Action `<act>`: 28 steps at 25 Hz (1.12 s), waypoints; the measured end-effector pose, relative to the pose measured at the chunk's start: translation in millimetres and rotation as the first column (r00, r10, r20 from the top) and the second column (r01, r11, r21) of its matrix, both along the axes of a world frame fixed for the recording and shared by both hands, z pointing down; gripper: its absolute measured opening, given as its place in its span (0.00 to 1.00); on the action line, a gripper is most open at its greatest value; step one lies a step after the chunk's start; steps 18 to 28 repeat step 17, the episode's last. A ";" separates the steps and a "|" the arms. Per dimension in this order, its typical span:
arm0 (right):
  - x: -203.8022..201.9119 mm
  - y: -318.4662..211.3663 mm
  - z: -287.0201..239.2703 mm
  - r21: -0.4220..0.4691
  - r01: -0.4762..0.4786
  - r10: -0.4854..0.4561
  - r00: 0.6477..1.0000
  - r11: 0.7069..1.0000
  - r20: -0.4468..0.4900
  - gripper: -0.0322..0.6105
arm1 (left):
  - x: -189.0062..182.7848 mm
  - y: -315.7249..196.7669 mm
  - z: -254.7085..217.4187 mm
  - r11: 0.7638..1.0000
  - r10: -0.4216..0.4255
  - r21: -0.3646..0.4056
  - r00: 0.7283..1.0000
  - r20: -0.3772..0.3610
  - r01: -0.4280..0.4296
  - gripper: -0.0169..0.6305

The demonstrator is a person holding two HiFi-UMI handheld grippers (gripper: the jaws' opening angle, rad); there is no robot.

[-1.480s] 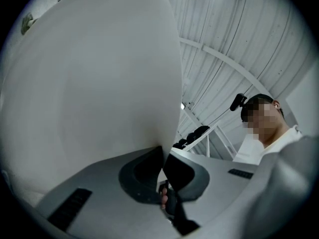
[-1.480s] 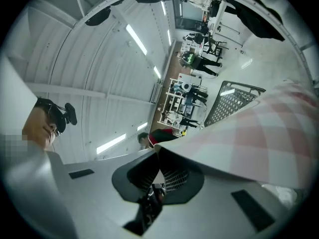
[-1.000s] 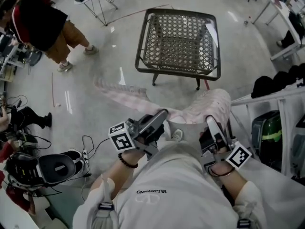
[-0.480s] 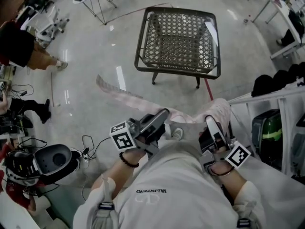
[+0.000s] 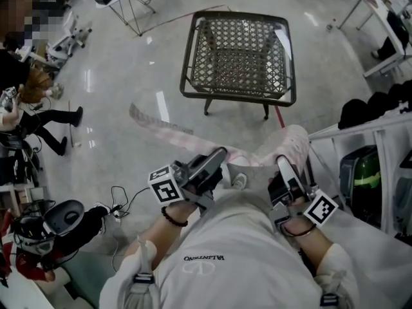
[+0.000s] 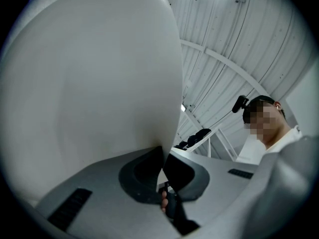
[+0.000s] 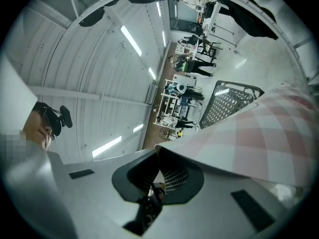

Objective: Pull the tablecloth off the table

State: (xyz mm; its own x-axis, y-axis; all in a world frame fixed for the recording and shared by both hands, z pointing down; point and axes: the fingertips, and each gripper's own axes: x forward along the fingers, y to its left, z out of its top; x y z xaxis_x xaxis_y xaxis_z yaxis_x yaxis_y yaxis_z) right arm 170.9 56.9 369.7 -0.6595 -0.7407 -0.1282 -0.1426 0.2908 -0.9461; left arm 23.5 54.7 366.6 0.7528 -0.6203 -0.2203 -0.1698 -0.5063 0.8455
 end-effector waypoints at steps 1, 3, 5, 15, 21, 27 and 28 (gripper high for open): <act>0.4 -0.1 0.2 0.001 0.000 0.000 1.000 1.000 -0.001 0.07 | 0.3 -0.1 0.2 1.000 -0.001 0.000 1.000 0.001 0.001 0.03; 1.1 0.0 0.9 0.000 0.000 0.000 1.000 1.000 -0.002 0.07 | 0.5 -0.4 0.3 1.000 -0.002 0.000 1.000 0.003 0.002 0.03; 1.6 0.2 1.9 -0.003 -0.001 0.001 1.000 1.000 -0.001 0.07 | 0.6 -0.3 0.5 1.000 -0.004 0.001 1.000 0.004 0.004 0.03; -0.1 1.9 2.9 -0.012 0.006 -0.006 1.000 1.000 0.000 0.07 | -0.1 1.4 -0.8 1.000 -0.007 0.004 1.000 0.004 0.007 0.03; -0.6 2.6 2.8 -0.013 0.008 -0.008 1.000 1.000 0.000 0.07 | -0.2 2.1 -0.7 1.000 -0.007 0.003 1.000 0.005 0.007 0.03; -0.6 2.6 2.8 -0.013 0.008 -0.008 1.000 1.000 0.000 0.07 | -0.2 2.1 -0.7 1.000 -0.007 0.003 1.000 0.005 0.007 0.03; -0.6 2.6 2.8 -0.013 0.008 -0.008 1.000 1.000 0.000 0.07 | -0.2 2.1 -0.7 1.000 -0.007 0.003 1.000 0.005 0.007 0.03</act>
